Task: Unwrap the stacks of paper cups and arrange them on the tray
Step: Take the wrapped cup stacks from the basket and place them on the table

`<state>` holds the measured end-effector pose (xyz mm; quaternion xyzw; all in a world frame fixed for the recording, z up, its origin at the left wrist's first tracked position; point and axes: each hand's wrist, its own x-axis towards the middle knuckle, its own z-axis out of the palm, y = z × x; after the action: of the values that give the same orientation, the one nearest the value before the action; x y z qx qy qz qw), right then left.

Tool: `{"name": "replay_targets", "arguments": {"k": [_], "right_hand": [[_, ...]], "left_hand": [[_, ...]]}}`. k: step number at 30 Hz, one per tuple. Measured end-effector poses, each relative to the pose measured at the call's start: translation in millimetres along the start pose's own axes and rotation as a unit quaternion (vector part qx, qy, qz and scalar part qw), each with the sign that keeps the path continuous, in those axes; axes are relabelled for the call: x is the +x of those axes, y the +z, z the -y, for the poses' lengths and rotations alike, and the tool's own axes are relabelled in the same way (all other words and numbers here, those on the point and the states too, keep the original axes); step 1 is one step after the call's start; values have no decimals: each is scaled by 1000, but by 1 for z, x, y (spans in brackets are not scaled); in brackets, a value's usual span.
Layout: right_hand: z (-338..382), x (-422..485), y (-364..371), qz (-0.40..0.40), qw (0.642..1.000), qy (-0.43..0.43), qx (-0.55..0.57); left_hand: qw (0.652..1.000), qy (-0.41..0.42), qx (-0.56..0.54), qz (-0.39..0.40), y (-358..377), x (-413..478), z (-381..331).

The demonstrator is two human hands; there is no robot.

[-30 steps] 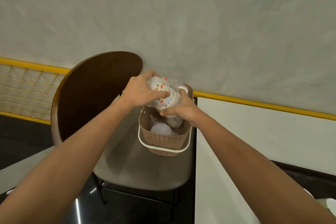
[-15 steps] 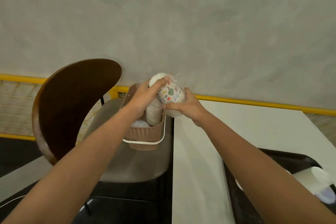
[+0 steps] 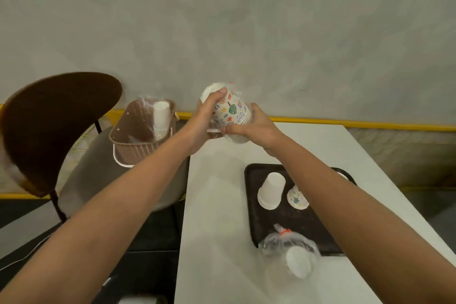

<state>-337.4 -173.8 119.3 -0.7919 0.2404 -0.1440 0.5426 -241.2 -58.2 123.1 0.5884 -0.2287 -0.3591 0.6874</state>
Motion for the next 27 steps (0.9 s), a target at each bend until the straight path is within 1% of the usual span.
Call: {"name": "replay_targets", "arguments": {"k": [5, 9, 11, 15, 18, 22, 24, 27], "right_hand": [[-23, -38, -48, -35, 999, 0, -26], [-46, -59, -78, -68, 993, 28, -87], [-57, -72, -92, -79, 991, 41, -98], [-80, -95, -114, -82, 990, 70, -94], [-102, -111, -124, -86, 988, 104, -79], [-132, -136, -131, -78, 990, 115, -26], [-143, -149, -133, -68, 991, 114, -15], [-158, -170, -141, -63, 991, 118, -14]], "left_hand": [[1000, -3, -8, -10, 62, -23, 14], [1000, -8, -1, -14, 101, -32, 27], [1000, -18, 15, -10, 118, -35, 34], [997, -58, 44, 35, 146, -41, 52], [991, -88, 58, 86, 162, -43, 69], [977, -90, 124, 150, 182, -49, 92], [970, -100, 155, 159, 193, -55, 106], [960, -105, 210, 153, 213, -65, 127]]}}
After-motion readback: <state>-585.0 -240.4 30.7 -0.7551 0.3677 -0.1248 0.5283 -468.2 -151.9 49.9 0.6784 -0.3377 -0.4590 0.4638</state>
